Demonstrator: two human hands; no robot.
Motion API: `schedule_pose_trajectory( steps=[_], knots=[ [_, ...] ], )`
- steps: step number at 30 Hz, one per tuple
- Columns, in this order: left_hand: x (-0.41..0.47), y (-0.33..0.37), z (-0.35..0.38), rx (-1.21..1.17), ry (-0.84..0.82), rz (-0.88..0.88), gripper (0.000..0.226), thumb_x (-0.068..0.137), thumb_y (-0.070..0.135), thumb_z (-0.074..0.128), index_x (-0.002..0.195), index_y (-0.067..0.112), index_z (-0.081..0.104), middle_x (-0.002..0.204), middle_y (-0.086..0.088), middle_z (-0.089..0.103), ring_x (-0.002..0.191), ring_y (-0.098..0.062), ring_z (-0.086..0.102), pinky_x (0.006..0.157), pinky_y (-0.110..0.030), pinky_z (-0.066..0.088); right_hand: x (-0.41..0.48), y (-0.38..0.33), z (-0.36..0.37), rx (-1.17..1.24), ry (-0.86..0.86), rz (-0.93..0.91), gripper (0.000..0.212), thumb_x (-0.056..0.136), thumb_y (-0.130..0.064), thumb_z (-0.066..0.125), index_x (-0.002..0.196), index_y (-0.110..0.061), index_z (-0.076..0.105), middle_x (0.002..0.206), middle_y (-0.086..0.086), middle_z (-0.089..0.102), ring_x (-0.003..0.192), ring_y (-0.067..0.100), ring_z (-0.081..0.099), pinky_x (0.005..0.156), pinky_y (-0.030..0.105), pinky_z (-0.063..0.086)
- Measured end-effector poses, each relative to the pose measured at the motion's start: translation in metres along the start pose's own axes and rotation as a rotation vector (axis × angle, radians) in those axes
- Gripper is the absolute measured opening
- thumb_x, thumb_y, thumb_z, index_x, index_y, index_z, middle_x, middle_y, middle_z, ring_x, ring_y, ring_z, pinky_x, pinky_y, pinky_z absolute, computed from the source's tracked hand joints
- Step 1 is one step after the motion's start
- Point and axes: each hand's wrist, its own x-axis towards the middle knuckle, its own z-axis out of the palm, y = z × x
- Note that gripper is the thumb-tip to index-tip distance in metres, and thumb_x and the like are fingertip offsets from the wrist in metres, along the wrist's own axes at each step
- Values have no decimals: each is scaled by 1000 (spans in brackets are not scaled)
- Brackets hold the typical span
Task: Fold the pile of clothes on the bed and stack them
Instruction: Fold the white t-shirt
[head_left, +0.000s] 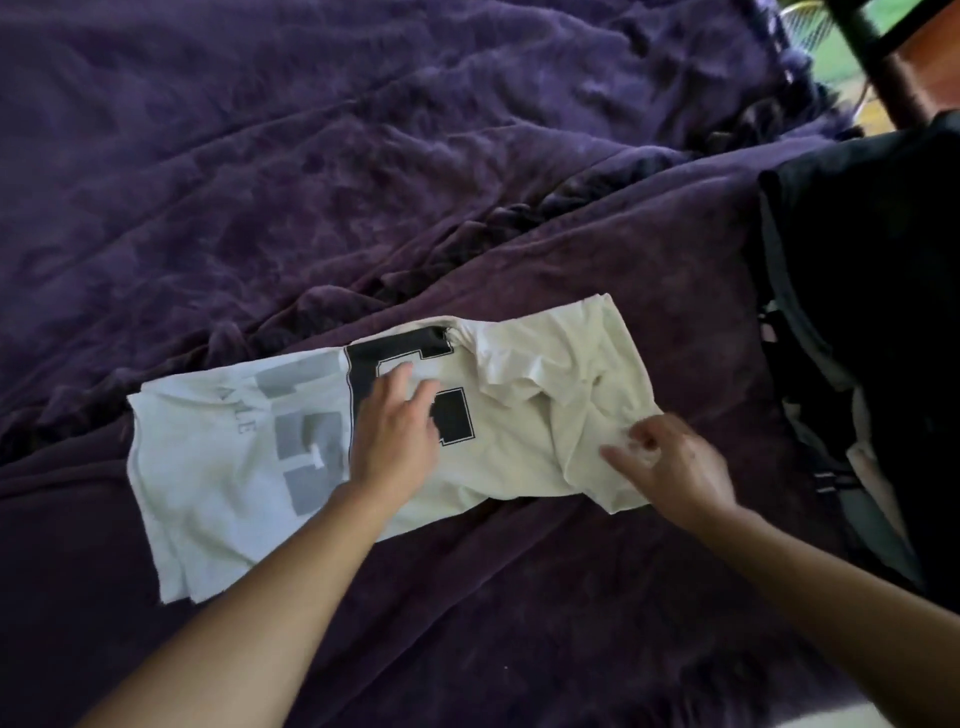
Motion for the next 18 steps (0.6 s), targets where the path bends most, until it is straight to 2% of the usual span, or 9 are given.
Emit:
schedule_pose_trajectory(
  steps=[2, 3, 5, 6, 8, 11, 14, 16, 18],
  knots=[
    [14, 27, 13, 41, -38, 162, 51, 83, 5, 55, 132, 19, 51, 150, -11, 31, 134, -32, 31, 101, -46, 38, -7, -12, 22, -235, -86, -17, 77, 68, -80, 56, 121, -24, 55, 120, -6, 57, 109, 19, 57, 84, 39, 47],
    [21, 37, 19, 75, -67, 220, 57, 85, 5, 53, 139, 23, 43, 154, -10, 24, 139, -31, 24, 105, -45, 35, -5, -17, 30, -334, -89, -41, 76, 70, -76, 57, 125, -23, 52, 126, -3, 55, 115, 22, 53, 90, 43, 44],
    [35, 46, 32, 154, -179, 261, 66, 88, 6, 49, 146, 30, 29, 159, -6, 10, 145, -29, 10, 109, -44, 26, 10, -22, 34, -374, -40, -102, 47, 79, -55, 59, 112, -21, 61, 115, 2, 61, 108, 28, 56, 89, 44, 43],
    [41, 45, 37, 192, -259, 247, 68, 89, 8, 49, 147, 32, 25, 160, -4, 6, 146, -28, 6, 110, -45, 24, 20, -19, 29, -319, -14, -99, 31, 82, -46, 59, 98, -20, 66, 103, 5, 65, 99, 31, 60, 83, 42, 43],
    [50, 41, 44, 270, -410, 206, 71, 89, 9, 50, 148, 35, 21, 160, 0, 2, 147, -26, 5, 111, -46, 22, 43, 1, 9, -182, 2, 6, 22, 85, -41, 58, 85, -21, 69, 88, 5, 70, 86, 33, 64, 71, 37, 43],
    [48, 42, 57, 315, -506, 203, 74, 90, 12, 48, 151, 35, 13, 161, 2, -5, 147, -23, 4, 114, -50, 18, 63, 37, -24, -49, -32, 208, 17, 86, -35, 57, 94, -33, 72, 90, -1, 72, 85, 26, 65, 66, 30, 42],
    [38, 47, 72, 314, -484, 200, 77, 89, 13, 49, 151, 32, 8, 160, -1, -9, 147, -25, 1, 115, -53, 17, 68, 52, -26, 173, 52, 346, 20, 88, -25, 55, 97, -25, 73, 97, 1, 73, 91, 24, 65, 77, 34, 51],
    [32, 46, 79, 324, -450, 198, 80, 89, 13, 50, 151, 32, 3, 160, -3, -12, 147, -27, -2, 115, -54, 16, 70, 49, -21, 359, 160, 387, 30, 89, -40, 56, 102, -18, 71, 98, 2, 72, 95, 23, 65, 83, 37, 52],
    [29, 43, 84, 336, -420, 208, 83, 88, 13, 50, 150, 34, 0, 160, -5, -15, 147, -28, -4, 115, -54, 13, 71, 35, -19, 530, 157, 378, 60, 82, -65, 54, 113, -17, 67, 102, -3, 69, 98, 17, 63, 88, 37, 51]
  ],
)
